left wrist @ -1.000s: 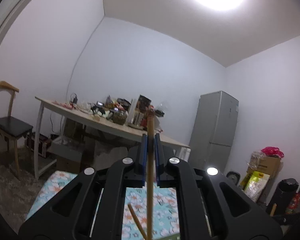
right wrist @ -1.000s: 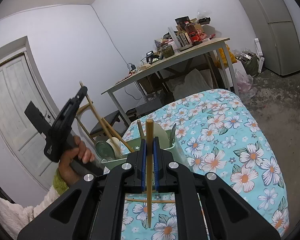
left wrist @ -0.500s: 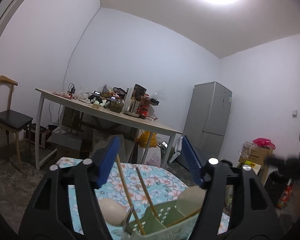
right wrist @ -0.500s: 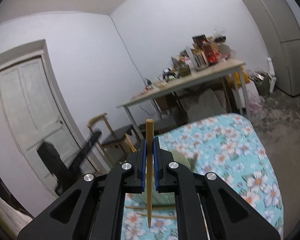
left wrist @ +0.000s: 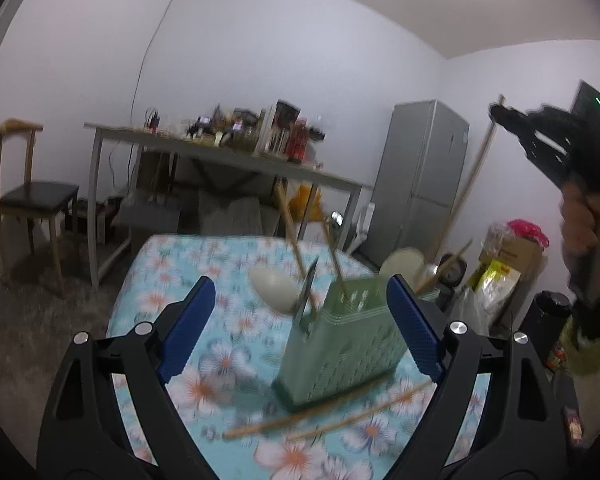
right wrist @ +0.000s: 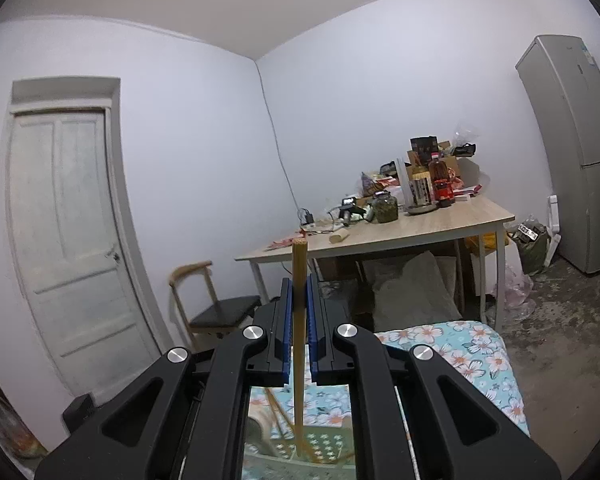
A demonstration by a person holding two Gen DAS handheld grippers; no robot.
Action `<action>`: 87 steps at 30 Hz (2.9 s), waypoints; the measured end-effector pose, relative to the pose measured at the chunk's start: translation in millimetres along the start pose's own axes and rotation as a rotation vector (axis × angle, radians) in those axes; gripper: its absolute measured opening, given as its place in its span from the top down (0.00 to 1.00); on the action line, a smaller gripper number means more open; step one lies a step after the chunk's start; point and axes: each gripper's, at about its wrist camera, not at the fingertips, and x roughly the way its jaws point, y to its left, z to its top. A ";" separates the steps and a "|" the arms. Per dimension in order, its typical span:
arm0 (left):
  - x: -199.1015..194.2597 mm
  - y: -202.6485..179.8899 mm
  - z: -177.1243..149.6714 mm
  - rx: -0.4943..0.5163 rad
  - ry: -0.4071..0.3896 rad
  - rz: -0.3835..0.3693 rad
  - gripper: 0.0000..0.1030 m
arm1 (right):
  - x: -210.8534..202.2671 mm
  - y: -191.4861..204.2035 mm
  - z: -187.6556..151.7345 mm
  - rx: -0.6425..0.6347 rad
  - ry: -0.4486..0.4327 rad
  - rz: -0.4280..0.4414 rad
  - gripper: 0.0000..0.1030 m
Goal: Organize utensils
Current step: 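Lower the chopsticks into the green holder and open both grippers, then move both grippers down to the two chopsticks lying beside the holder, then grasp a wooden chopstick with the left gripper while the right gripper grasps another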
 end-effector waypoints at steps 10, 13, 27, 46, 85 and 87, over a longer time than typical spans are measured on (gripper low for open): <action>4.0 9.8 -29.3 0.034 0.109 0.019 0.18 | 73.7 0.3 -41.7 -0.059 0.108 -0.123 0.93; 7.0 10.1 -34.3 0.031 0.130 0.013 0.18 | 88.0 -1.0 -60.7 -0.053 0.197 -0.137 0.92; 12.2 4.1 -38.8 0.041 0.163 0.013 0.18 | 31.2 -11.5 -46.6 0.029 0.155 -0.102 0.62; 69.5 4.8 -65.0 0.172 0.477 -0.001 0.36 | 4.8 -79.4 -213.5 0.540 0.637 -0.085 0.62; 102.1 -55.8 -116.6 0.267 0.703 -0.206 0.89 | 29.4 -129.8 -288.4 0.886 0.602 -0.294 0.84; 94.3 -58.6 -117.8 0.267 0.716 -0.225 0.90 | 25.1 -130.2 -288.0 0.882 0.611 -0.282 0.85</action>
